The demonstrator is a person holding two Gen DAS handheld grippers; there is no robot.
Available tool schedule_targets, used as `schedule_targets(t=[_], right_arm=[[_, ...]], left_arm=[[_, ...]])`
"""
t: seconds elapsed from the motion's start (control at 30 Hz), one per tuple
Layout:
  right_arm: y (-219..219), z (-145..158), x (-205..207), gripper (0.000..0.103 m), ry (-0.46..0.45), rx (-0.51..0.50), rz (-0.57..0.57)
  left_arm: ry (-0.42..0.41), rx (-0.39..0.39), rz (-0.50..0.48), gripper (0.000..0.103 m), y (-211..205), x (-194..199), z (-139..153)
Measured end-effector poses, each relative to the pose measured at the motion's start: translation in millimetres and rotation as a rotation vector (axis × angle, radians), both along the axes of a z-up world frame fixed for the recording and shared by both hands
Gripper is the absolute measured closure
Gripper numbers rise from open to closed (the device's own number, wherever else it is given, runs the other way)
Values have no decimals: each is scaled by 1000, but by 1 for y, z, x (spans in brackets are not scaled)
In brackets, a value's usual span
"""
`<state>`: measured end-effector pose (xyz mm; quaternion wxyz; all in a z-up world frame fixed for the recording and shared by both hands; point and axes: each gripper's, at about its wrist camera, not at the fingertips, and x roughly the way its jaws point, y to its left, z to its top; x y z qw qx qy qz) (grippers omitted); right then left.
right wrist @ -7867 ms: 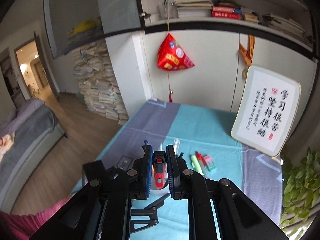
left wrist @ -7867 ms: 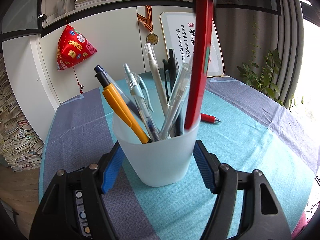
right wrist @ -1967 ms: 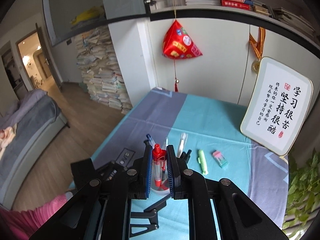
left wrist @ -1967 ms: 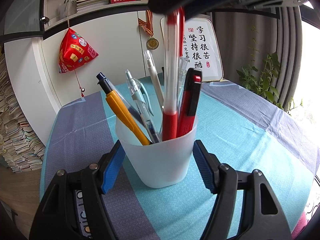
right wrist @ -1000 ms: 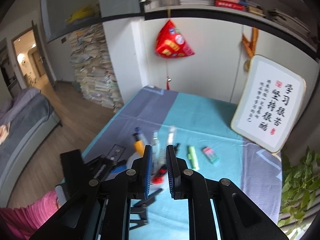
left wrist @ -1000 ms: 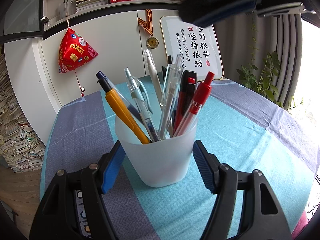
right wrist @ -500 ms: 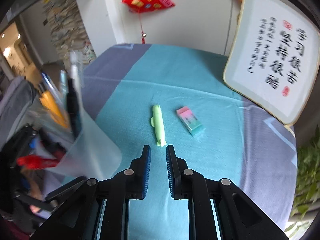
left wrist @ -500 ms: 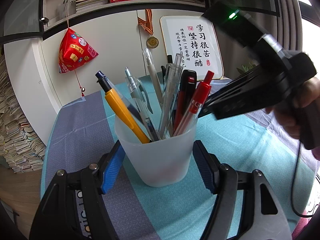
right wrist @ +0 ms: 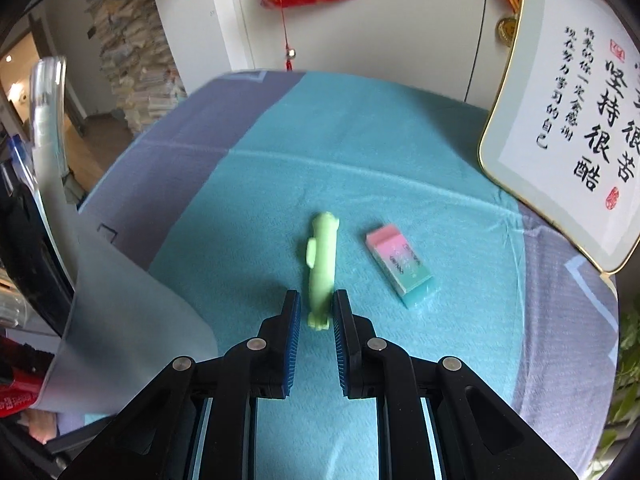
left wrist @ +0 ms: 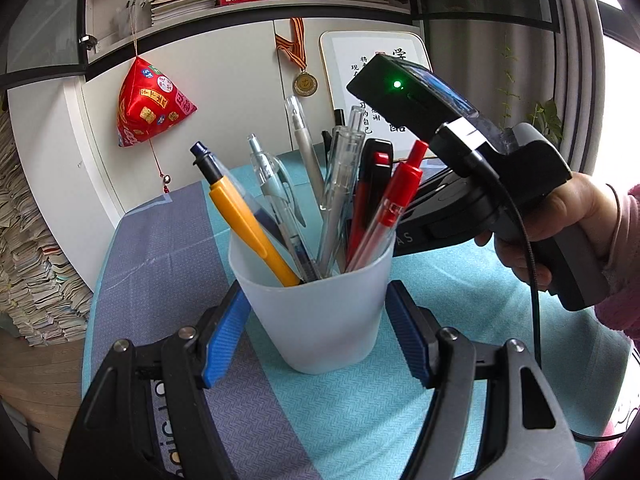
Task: Organize stationery
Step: 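Move the right gripper to the light green highlighter and grasp it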
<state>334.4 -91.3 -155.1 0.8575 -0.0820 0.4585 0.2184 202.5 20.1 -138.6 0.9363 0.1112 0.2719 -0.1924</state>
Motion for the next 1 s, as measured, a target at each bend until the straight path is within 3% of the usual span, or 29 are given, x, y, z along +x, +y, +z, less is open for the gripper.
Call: schedule_targets(t=[0.27, 0.63, 1.0], right_arm=[[-17, 9, -27, 90, 5, 12, -22], [-74, 32, -134, 90, -39, 28, -92], [-86, 69, -157, 91, -98, 51, -150]], left_arm=[[2, -1, 0, 34, 0, 0, 0], [3, 4, 0, 34, 1, -2, -1], [5, 4, 0, 34, 1, -2, -2]])
